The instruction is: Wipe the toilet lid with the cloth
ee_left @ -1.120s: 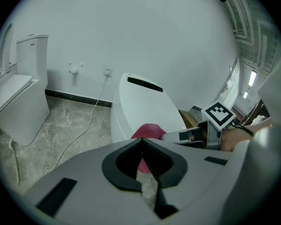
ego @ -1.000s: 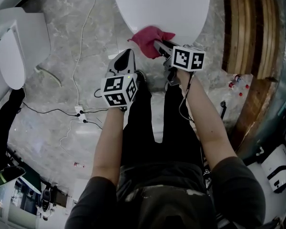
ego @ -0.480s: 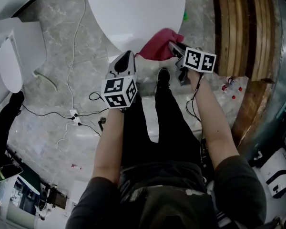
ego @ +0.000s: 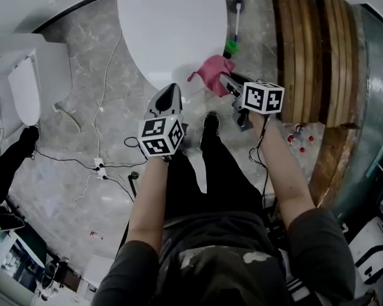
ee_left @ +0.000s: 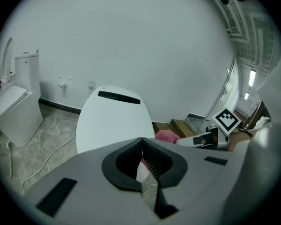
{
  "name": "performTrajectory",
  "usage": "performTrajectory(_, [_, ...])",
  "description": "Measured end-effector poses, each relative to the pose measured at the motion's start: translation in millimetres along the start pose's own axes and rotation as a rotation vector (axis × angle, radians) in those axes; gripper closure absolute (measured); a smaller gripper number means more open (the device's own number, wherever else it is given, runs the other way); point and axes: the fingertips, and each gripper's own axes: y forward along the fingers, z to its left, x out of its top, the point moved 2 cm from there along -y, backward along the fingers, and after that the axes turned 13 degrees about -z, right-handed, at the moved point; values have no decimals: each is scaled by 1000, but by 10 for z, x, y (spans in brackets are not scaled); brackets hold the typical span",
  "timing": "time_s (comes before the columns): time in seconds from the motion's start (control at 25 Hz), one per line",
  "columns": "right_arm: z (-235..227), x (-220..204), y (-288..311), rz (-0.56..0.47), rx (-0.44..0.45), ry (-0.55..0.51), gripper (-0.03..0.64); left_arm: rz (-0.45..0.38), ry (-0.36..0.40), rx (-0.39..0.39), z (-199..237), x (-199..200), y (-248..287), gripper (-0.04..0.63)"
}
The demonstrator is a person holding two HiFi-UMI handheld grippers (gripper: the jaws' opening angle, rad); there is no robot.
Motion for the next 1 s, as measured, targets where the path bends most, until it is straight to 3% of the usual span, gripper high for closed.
performTrajectory(0.28, [661, 156, -465, -79, 62, 28, 549, -38, 7, -59, -315, 440, -292, 588])
performTrajectory(0.6, [1443, 248, -993, -195, 81, -1, 549, -88, 61, -184, -541, 915, -932, 588])
performTrajectory(1.0, [2225, -156, -1481, -250, 108, -60, 549, -180, 81, -251, -492, 1271, -1804, 588])
